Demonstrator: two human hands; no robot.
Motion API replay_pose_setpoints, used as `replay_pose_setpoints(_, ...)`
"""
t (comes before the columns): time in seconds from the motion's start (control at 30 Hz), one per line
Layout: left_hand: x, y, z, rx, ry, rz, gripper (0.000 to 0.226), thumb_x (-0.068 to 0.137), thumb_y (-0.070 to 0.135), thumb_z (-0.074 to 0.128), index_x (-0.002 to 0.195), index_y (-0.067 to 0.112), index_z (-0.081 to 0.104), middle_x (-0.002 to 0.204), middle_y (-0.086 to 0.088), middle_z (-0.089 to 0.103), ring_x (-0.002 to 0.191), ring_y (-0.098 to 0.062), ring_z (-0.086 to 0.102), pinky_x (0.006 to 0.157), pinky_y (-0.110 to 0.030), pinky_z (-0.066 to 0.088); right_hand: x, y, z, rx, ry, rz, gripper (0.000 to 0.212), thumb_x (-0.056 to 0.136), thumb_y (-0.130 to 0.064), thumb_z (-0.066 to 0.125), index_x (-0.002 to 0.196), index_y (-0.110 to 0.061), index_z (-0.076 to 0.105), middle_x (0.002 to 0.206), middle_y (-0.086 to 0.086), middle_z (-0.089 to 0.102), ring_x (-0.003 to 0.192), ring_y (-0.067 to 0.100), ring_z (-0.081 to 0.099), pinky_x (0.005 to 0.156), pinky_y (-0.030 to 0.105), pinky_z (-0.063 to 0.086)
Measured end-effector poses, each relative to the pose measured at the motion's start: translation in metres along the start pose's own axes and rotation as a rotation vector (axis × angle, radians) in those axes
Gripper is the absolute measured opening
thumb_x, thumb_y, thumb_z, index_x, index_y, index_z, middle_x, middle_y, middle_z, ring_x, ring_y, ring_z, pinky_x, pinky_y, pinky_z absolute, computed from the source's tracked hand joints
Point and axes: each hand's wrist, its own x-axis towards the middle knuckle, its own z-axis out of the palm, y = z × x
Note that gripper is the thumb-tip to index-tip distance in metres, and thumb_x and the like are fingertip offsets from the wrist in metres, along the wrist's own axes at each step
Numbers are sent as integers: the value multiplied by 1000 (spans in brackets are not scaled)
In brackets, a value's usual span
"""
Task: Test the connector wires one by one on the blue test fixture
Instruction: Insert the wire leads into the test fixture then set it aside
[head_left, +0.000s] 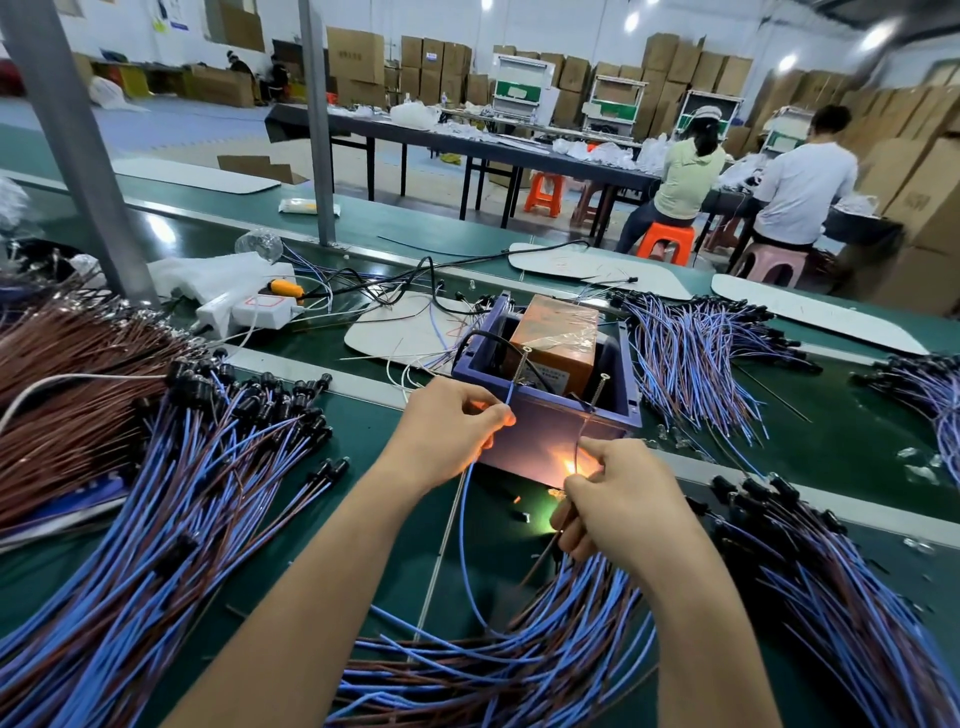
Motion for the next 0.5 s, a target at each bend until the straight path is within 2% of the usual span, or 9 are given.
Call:
replay_pose_setpoints(0.1,0,0,0,15,-3,5,16,88,20,64,77,13,74,46,8,55,37,-2,44,42,-10,34,-1,0,0,-8,6,-6,34,91,7,36,122,-2,49,69,18,67,43,17,59,51,32,56)
replay_pose_setpoints(0.27,-1,0,-1,76,2,14,16,87,24,64,74,22,73,45,10,56,42,4,47,46,-7,34,0,-2,3,10,7,-10,45,95,2,38,138,-10,43,72,15,67,44,15,58,46,25,50)
replay_pose_setpoints(0.4,-2,1,-4,38,-8,-18,16,88,23,64,78,18,75,47,8,56,38,1,44,42,-9,33,-4,-2,0,-2,10,-28,40,92,5,37,130,-3,46,72,18,67,44,17,58,49,32,55)
replay_pose_setpoints(0.5,-5,7,-12,14,-65,-15,16,89,25,63,82,17,75,48,9,57,38,1,42,41,-9,30,-5,-3,-5,55,-9,-50,41,94,2,42,131,-12,53,66,11,68,41,12,55,43,25,48)
